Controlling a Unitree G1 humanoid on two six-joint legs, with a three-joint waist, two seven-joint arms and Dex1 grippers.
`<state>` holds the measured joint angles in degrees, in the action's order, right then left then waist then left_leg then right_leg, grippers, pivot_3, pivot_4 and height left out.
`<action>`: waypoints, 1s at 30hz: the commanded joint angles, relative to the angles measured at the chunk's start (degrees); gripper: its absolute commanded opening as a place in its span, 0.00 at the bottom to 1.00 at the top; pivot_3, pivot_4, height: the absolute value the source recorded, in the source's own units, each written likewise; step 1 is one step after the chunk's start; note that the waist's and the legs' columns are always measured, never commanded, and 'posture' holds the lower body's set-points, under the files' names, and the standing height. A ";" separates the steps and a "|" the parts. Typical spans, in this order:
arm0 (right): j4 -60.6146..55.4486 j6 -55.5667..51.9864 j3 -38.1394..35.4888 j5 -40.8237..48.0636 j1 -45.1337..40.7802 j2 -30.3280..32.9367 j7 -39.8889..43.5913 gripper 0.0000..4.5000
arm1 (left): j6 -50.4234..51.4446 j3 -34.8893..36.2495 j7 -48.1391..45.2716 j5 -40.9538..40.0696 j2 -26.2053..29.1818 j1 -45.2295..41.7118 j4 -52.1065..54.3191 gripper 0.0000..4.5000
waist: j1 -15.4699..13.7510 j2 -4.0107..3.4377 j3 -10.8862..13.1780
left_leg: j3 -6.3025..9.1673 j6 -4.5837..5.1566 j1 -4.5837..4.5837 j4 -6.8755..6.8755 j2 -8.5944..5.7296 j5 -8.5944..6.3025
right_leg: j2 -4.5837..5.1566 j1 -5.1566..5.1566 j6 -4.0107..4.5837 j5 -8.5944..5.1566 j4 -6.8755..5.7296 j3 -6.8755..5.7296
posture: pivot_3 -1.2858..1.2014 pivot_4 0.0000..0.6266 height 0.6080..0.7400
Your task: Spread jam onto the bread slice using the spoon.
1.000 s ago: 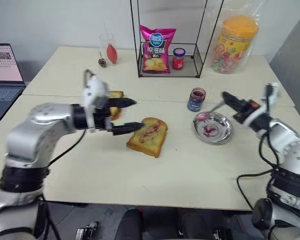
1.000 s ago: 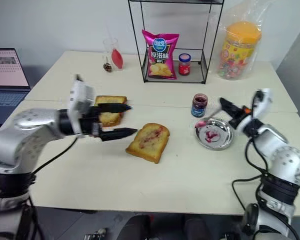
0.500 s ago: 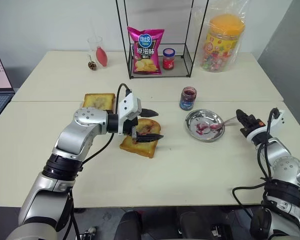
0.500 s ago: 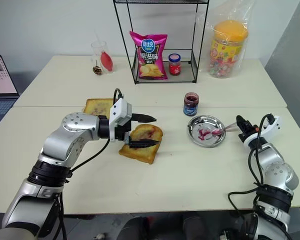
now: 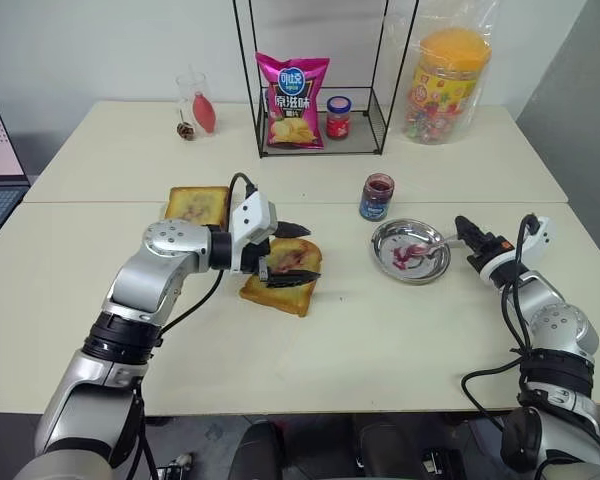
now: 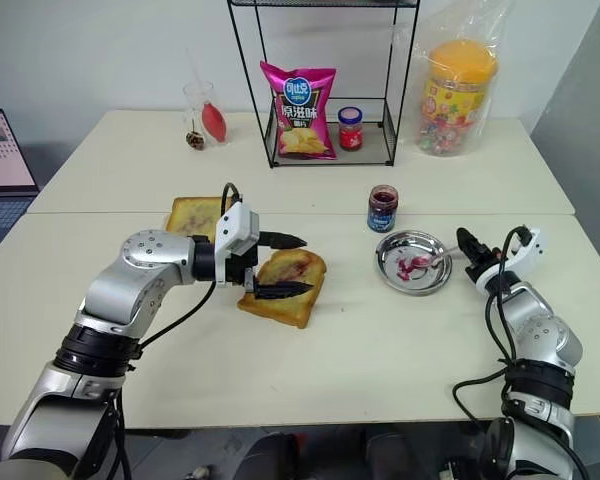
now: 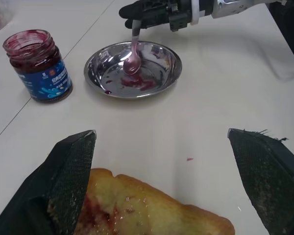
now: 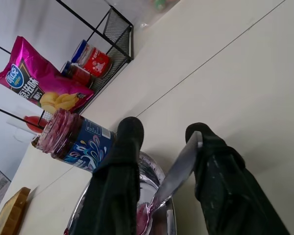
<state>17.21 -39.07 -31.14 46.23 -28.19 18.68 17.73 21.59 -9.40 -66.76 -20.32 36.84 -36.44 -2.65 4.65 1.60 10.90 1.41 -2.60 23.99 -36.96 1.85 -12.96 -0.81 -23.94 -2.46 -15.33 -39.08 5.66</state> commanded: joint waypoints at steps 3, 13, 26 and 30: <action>-0.55 1.13 0.81 -0.49 -1.37 1.91 2.18 0.66 | -1.28 2.18 0.32 0.24 0.62 0.17 1.44 1.00 | 0.00 0.00 0.00 | -0.01 0.00 0.00 -0.01 0.00 0.00 | 0.00 0.01 0.00 0.00 0.00 0.01 | 0.52 0.24 1.00; 2.94 2.36 2.14 -2.82 -2.29 4.57 5.33 0.99 | -1.30 3.47 0.73 0.49 1.36 0.63 1.24 1.00 | 0.01 0.00 0.00 | -0.01 0.00 0.00 0.00 0.00 0.00 | 0.00 0.00 0.00 0.00 0.00 0.00 | 0.52 0.24 1.00; 4.51 1.88 2.55 -2.77 -3.67 5.10 7.41 0.99 | -0.61 4.88 2.00 0.19 2.01 2.05 2.83 1.00 | 0.00 0.00 0.00 | -0.01 0.00 0.00 -0.01 0.00 0.00 | 0.01 0.01 0.01 0.01 0.00 0.00 | 0.52 0.24 1.00; 4.79 1.63 2.50 -2.72 -3.90 5.27 7.70 0.99 | -0.28 5.08 2.31 0.02 2.25 2.37 3.41 1.00 | 0.01 0.00 0.00 | -0.01 0.00 -0.01 -0.02 0.00 0.00 | 0.01 0.01 0.01 0.01 -0.01 0.01 | 0.52 0.24 1.00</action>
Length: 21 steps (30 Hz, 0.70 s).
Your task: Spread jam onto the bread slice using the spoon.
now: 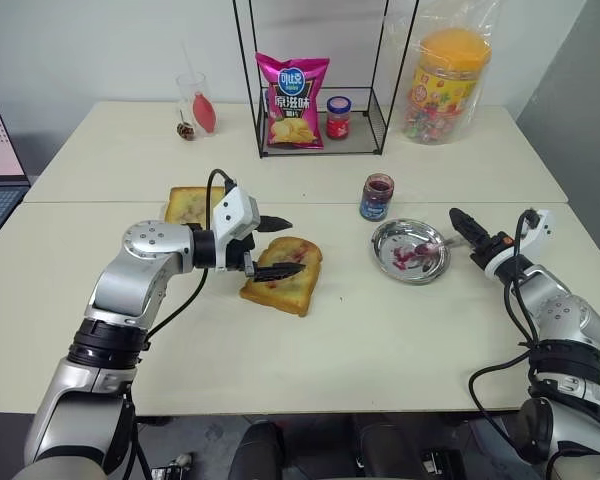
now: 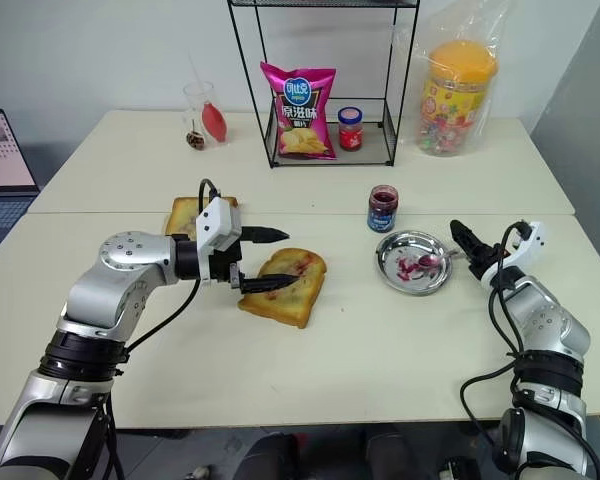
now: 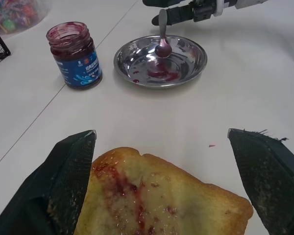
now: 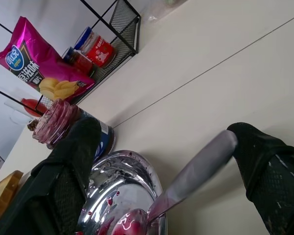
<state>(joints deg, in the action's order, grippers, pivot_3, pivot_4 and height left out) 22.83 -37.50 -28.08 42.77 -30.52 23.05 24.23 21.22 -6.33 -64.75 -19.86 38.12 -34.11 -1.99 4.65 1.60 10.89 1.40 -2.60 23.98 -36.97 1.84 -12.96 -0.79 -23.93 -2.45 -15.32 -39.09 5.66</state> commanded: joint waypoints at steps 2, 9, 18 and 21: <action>-1.10 -0.26 -0.50 0.88 -1.66 0.93 1.52 0.99 | 0.21 2.04 0.43 -0.51 1.09 0.10 2.93 1.00 | 0.00 0.00 0.00 | 0.00 0.00 0.00 0.00 0.00 0.00 | 0.00 0.00 0.00 0.00 0.00 0.00 | 0.52 0.24 1.00; -1.85 -0.78 0.20 0.12 -1.53 1.53 2.58 0.99 | 1.06 2.47 0.69 -0.64 1.59 0.38 3.78 1.00 | 0.00 0.00 0.00 | 0.00 0.00 0.00 0.00 0.00 0.00 | 0.00 0.00 0.00 0.00 0.00 0.00 | 0.52 0.24 1.00; 0.68 2.86 0.91 -7.33 -0.59 17.48 9.06 0.99 | 6.03 13.02 0.13 -3.23 12.18 2.26 0.69 1.00 | 0.08 -0.02 0.02 | -0.04 0.00 0.04 0.03 -0.02 0.00 | 0.02 -0.08 -0.01 -0.01 0.02 0.02 | 0.52 0.24 1.00; -3.90 1.72 4.01 -7.61 0.41 21.82 15.11 0.99 | 7.64 16.12 0.24 -4.00 15.01 4.83 1.34 1.00 | 0.16 -0.02 0.02 | -0.03 0.00 -0.05 0.05 0.00 0.00 | 0.01 -0.01 -0.04 -0.03 0.02 0.00 | 0.52 0.24 1.00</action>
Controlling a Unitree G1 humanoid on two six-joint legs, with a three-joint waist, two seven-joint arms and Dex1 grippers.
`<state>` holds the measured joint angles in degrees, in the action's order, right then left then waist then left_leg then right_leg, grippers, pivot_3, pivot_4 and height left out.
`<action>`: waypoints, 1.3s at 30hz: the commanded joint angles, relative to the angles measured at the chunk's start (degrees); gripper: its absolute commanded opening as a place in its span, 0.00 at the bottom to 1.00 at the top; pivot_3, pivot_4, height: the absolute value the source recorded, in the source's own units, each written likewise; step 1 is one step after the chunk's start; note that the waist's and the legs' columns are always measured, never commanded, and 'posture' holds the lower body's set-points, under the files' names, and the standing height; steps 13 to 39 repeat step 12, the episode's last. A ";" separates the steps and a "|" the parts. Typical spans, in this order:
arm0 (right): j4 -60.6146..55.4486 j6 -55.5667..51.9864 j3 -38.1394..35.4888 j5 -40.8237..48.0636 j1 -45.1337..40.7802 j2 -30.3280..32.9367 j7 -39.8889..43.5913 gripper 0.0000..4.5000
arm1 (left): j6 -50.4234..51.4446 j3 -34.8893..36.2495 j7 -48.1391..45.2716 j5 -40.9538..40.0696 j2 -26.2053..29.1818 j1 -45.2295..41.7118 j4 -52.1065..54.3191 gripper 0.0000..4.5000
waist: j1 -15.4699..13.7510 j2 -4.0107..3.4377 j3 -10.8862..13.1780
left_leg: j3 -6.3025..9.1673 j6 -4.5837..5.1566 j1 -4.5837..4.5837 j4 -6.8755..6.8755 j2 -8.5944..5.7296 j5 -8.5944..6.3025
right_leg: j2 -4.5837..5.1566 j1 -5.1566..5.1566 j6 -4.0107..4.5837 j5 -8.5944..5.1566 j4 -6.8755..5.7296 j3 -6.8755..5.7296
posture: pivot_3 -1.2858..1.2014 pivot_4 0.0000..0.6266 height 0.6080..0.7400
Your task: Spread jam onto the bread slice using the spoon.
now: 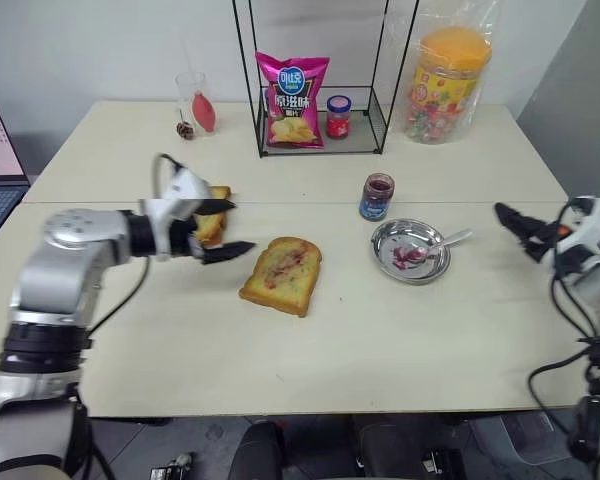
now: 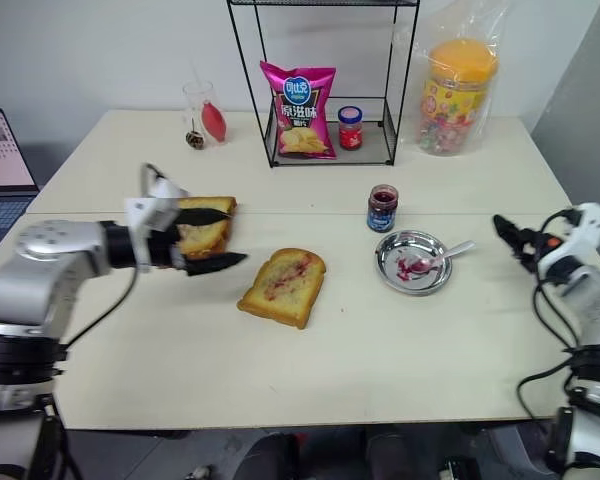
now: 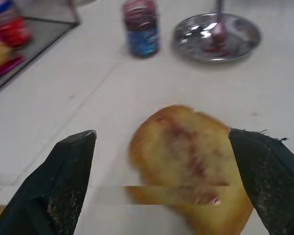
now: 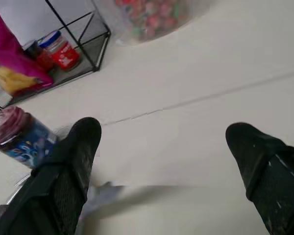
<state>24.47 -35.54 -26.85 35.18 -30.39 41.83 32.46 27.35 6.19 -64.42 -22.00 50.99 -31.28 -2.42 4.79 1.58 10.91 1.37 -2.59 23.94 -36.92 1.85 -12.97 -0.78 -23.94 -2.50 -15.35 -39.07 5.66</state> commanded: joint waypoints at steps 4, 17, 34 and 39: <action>-21.37 -6.38 9.37 3.23 8.80 12.61 23.16 0.99 | 6.31 8.78 -0.91 -4.13 6.84 7.12 3.28 1.00 | -0.02 -0.08 0.05 | 0.03 0.00 -0.07 -0.02 0.02 0.00 | -0.01 0.08 -0.24 -0.14 -0.03 -0.01 | 0.52 0.24 1.00; -30.66 -11.80 8.06 7.43 15.36 16.34 28.15 0.99 | 6.78 14.08 -1.95 -5.97 10.07 15.20 5.09 1.00 | -0.20 -0.06 0.05 | 0.04 0.00 -0.16 -0.14 -0.02 0.00 | 0.11 0.27 -0.29 -0.15 0.05 -0.09 | 0.52 0.24 1.00; -30.66 -11.80 8.06 7.43 15.36 16.34 28.15 0.99 | 6.78 14.08 -1.95 -5.97 10.07 15.20 5.09 1.00 | -0.20 -0.06 0.05 | 0.04 0.00 -0.16 -0.14 -0.02 0.00 | 0.11 0.27 -0.29 -0.15 0.05 -0.09 | 0.52 0.24 1.00; -30.66 -11.80 8.06 7.43 15.36 16.34 28.15 0.99 | 6.78 14.08 -1.95 -5.97 10.07 15.20 5.09 1.00 | -0.20 -0.06 0.05 | 0.04 0.00 -0.16 -0.14 -0.02 0.00 | 0.11 0.27 -0.29 -0.15 0.05 -0.09 | 0.52 0.24 1.00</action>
